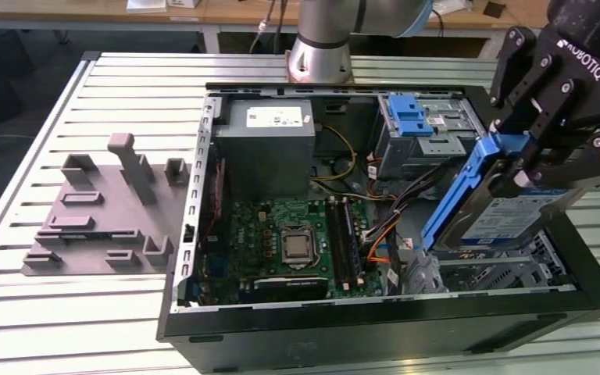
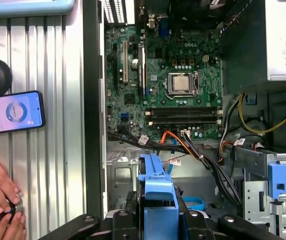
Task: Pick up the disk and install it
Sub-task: 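Insert the disk into the insertion slot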
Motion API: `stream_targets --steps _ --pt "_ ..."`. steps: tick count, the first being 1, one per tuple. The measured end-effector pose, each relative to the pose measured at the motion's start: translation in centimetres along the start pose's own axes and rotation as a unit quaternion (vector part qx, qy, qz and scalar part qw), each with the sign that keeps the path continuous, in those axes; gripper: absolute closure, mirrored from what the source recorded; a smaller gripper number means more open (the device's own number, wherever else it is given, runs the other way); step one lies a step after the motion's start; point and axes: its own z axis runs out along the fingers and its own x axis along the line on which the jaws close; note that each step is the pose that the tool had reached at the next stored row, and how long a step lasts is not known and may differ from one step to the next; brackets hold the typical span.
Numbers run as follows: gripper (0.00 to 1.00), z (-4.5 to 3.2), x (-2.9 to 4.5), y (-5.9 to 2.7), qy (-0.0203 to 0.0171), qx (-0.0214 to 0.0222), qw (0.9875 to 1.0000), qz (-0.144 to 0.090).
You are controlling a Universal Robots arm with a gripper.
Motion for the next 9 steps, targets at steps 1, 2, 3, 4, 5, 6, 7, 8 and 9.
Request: stream_targets --steps 1,2,3,4,5,6,7,8,9 --pt "0.63 0.03 0.0 -0.18 0.0 0.0 1.0 0.0" --pt "0.63 0.06 -0.01 -0.35 0.0 0.0 1.0 0.0" --pt "0.63 0.09 -0.02 -0.52 0.0 0.0 1.0 0.0" --pt "0.63 0.15 -0.02 -0.65 -0.0001 0.0 1.0 0.0" --pt "0.63 0.2 -0.03 -0.74 0.0 0.0 1.0 0.0" --pt "0.63 0.26 -0.03 -0.81 0.0 0.0 1.0 0.0" --pt "0.63 0.33 -0.03 -0.87 0.0 0.0 1.0 0.0" --pt "0.63 0.4 -0.03 -0.94 0.0 0.0 1.0 0.0" --pt "0.63 0.46 -0.03 -1.02 0.0 0.0 1.0 0.0"
